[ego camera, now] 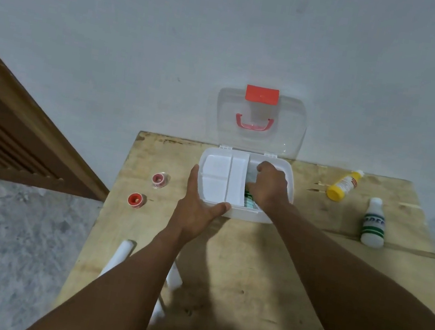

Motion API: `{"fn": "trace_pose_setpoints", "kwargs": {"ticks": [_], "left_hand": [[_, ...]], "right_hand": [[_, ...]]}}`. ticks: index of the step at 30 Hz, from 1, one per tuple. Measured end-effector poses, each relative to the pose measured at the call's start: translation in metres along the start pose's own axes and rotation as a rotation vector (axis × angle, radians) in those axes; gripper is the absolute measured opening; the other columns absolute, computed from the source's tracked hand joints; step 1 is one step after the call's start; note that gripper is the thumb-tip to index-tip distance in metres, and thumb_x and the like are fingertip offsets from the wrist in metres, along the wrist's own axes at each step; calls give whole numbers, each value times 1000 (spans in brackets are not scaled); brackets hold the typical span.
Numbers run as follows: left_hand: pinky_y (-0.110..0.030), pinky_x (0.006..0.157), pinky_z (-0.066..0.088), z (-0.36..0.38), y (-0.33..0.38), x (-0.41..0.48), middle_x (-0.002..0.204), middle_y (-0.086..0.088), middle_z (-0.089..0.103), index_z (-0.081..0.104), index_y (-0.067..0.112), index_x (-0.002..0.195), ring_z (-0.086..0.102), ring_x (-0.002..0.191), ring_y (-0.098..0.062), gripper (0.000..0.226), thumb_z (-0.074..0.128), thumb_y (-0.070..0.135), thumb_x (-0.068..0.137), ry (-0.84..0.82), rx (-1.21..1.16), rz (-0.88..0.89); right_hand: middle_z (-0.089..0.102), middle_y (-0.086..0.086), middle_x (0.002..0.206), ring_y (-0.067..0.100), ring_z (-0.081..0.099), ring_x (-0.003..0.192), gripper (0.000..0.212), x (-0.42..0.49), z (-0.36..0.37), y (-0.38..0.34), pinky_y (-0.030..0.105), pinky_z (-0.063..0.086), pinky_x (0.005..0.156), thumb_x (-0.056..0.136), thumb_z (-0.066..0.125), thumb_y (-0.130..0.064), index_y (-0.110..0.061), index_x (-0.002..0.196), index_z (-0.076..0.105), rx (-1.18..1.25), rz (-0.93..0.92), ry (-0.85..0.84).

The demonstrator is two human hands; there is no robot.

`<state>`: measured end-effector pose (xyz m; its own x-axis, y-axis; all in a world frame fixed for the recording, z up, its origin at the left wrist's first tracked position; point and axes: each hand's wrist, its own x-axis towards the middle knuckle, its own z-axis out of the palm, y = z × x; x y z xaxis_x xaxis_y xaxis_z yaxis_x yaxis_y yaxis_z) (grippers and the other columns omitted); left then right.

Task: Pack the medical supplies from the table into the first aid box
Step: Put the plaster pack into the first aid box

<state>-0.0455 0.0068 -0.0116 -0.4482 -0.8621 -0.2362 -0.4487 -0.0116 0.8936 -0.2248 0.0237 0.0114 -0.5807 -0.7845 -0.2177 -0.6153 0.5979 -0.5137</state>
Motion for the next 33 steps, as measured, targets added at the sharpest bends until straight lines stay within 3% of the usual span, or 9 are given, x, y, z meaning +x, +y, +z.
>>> {"fn": "trace_pose_setpoints", "kwargs": {"ticks": [4,7,12,15,18,20,23,29,33], "left_hand": [[-43,97,51,-1,-2,0,136,2,52,4,38,153,55,119,-24,105,79,40,78,6,6,5],[-27,89,44,-2,-3,0,131,5,53,1,37,154,55,112,-17,105,77,38,82,-1,14,-11],[-35,94,49,-1,-3,-1,136,-3,55,-2,36,155,59,116,-28,108,76,43,80,4,41,-6],[-30,91,44,-2,-2,-2,136,-6,56,-4,34,156,58,118,-31,108,75,41,83,-10,56,-15],[-36,96,47,-3,-2,-1,138,-5,54,-3,34,156,57,119,-31,108,76,40,82,-11,40,4],[-42,98,50,-3,-2,-2,139,-3,52,0,34,155,57,119,-28,107,77,40,81,-4,40,23],[-45,100,50,-2,-4,-1,144,-2,47,0,32,155,54,123,-26,106,77,39,82,-11,19,51],[-30,98,39,-5,-2,-2,149,-1,45,-8,30,157,50,129,-29,112,76,37,83,-51,25,33],[-40,107,39,-4,4,-2,152,-3,41,-6,29,157,46,133,-32,116,79,46,78,-29,31,16]], "right_hand": [[67,19,119,35,60,112,39,0,5,-3,38,47,95,90,68,-11,-1,126,57,17,-28,30],[70,20,112,38,64,106,37,0,9,-1,37,48,90,88,70,-12,1,120,61,-5,-55,69],[72,16,106,34,66,99,30,1,10,0,34,50,86,84,73,-7,0,113,67,-20,-74,77],[66,20,87,36,58,84,7,0,3,-2,32,41,71,82,63,5,4,88,66,-42,-63,40],[53,17,78,28,45,76,21,-4,-2,0,29,28,66,84,52,9,-5,68,48,-64,-77,7],[63,24,95,35,51,85,12,-9,-7,0,31,31,70,87,54,7,-1,81,60,-48,-61,44],[65,19,127,35,60,117,35,-15,-13,2,29,41,93,91,54,1,3,125,63,10,-36,115],[68,17,122,34,60,116,31,-27,-37,18,28,40,93,93,54,-5,-2,121,67,65,8,220],[70,17,118,35,62,114,29,-35,-53,35,31,43,93,91,55,-5,0,116,69,62,-15,236]]}}
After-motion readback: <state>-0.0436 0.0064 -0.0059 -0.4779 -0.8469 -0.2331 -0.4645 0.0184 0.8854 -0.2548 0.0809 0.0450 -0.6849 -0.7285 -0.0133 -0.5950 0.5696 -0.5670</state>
